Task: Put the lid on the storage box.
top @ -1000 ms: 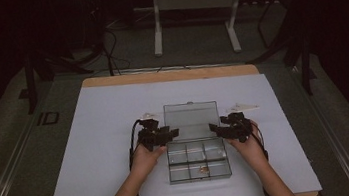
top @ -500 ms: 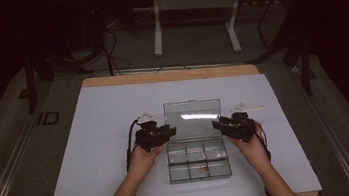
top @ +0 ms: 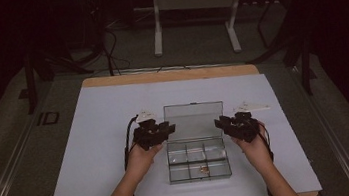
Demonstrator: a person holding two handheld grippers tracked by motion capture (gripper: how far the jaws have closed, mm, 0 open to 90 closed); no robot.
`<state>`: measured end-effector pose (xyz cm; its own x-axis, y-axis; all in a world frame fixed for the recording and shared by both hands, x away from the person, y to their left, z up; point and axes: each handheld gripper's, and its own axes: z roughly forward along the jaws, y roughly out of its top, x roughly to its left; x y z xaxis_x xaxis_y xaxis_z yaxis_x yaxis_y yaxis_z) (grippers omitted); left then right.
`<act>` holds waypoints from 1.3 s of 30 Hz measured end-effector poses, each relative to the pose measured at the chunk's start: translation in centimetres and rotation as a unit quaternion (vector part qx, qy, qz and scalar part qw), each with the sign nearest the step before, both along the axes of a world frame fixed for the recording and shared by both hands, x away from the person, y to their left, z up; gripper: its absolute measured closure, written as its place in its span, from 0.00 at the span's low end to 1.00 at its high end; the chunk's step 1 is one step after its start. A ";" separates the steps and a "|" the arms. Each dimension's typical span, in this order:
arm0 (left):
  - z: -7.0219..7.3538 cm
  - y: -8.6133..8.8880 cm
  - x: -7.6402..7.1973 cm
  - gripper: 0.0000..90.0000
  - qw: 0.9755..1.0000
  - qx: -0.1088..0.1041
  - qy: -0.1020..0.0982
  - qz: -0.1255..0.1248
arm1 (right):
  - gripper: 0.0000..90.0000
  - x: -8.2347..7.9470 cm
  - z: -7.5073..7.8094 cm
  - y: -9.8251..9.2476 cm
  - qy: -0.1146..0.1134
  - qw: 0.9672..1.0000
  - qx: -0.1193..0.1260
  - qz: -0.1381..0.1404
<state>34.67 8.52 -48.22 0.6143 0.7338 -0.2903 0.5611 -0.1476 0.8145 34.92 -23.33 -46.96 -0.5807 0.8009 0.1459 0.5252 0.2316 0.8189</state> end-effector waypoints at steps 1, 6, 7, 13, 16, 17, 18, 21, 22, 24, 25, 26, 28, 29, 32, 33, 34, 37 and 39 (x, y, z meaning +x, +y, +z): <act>0.0 0.0 0.0 0.75 1.000 0.000 0.000 0.000 | 0.76 -0.1 0.1 0.0 -0.001 1.000 0.000 0.000; 0.3 0.1 -0.6 0.77 1.000 -0.001 -0.007 -0.004 | 0.77 -0.6 0.5 -0.1 -0.008 1.000 0.006 0.004; 0.3 0.1 -0.6 0.77 1.000 0.000 -0.008 -0.004 | 0.77 -0.8 0.8 -0.2 -0.012 1.000 0.007 0.006; 0.5 0.1 -1.4 0.77 1.000 0.007 -0.021 -0.007 | 0.78 -1.3 1.0 -0.3 -0.015 1.000 0.004 0.011; 0.6 0.0 -1.6 0.76 1.000 0.009 -0.024 -0.006 | 0.78 -1.6 1.0 -0.3 -0.016 1.000 0.007 0.012; 0.6 0.0 -1.8 0.76 1.000 0.013 -0.026 -0.007 | 0.78 -1.7 1.0 -0.3 -0.017 1.000 0.007 0.012; 0.7 0.0 -2.0 0.76 0.999 0.015 -0.028 -0.008 | 0.78 -1.9 1.0 -0.4 -0.019 1.000 0.008 0.015; 0.7 0.1 -2.2 0.76 0.999 0.019 -0.032 -0.010 | 0.79 -2.1 1.1 -0.5 -0.021 1.000 0.008 0.017; 0.7 0.1 -2.3 0.76 0.999 0.018 -0.031 -0.011 | 0.79 -2.3 1.1 -0.5 -0.021 1.000 0.008 0.018; 0.7 0.3 -2.5 0.76 0.999 0.014 -0.032 -0.011 | 0.79 -2.4 1.2 -0.6 -0.022 1.000 0.009 0.020; 0.6 0.5 -2.7 0.76 0.999 0.006 -0.034 -0.012 | 0.79 -2.6 1.2 -0.7 -0.023 0.999 0.011 0.020; 0.6 0.6 -2.8 0.76 0.999 0.005 -0.037 -0.014 | 0.79 -2.7 1.3 -0.8 -0.023 0.999 0.013 0.021; 0.6 0.6 -2.8 0.77 0.999 0.005 -0.037 -0.014 | 0.79 -2.8 1.3 -0.9 -0.023 0.999 0.014 0.021; 0.6 0.6 -3.1 0.77 0.999 0.004 -0.038 -0.015 | 0.80 -2.8 1.3 -0.9 -0.023 0.999 0.014 0.021; 0.7 0.7 -3.4 0.78 0.999 0.010 -0.043 -0.015 | 0.82 -3.2 1.4 -1.2 -0.022 0.999 0.016 0.025; 0.8 0.7 -3.5 0.78 0.999 0.010 -0.042 -0.015 | 0.82 -3.4 1.4 -1.2 -0.024 0.999 0.015 0.024; 0.8 0.7 -3.6 0.78 0.999 0.012 -0.045 -0.016 | 0.83 -3.5 1.4 -1.3 -0.025 0.999 0.013 0.025; 0.9 0.8 -3.9 0.78 0.999 0.016 -0.050 -0.013 | 0.86 -3.7 1.3 -1.4 -0.025 0.999 0.011 0.024; 1.0 0.8 -4.0 0.78 0.998 0.018 -0.051 -0.012 | 0.87 -3.9 1.2 -1.5 -0.024 0.999 0.011 0.025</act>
<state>30.63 9.32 -47.25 0.6569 0.7273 -0.1988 0.4714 -0.1904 0.8611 31.04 -24.87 -45.80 -0.6275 0.7670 0.1340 0.4728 0.2386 0.8483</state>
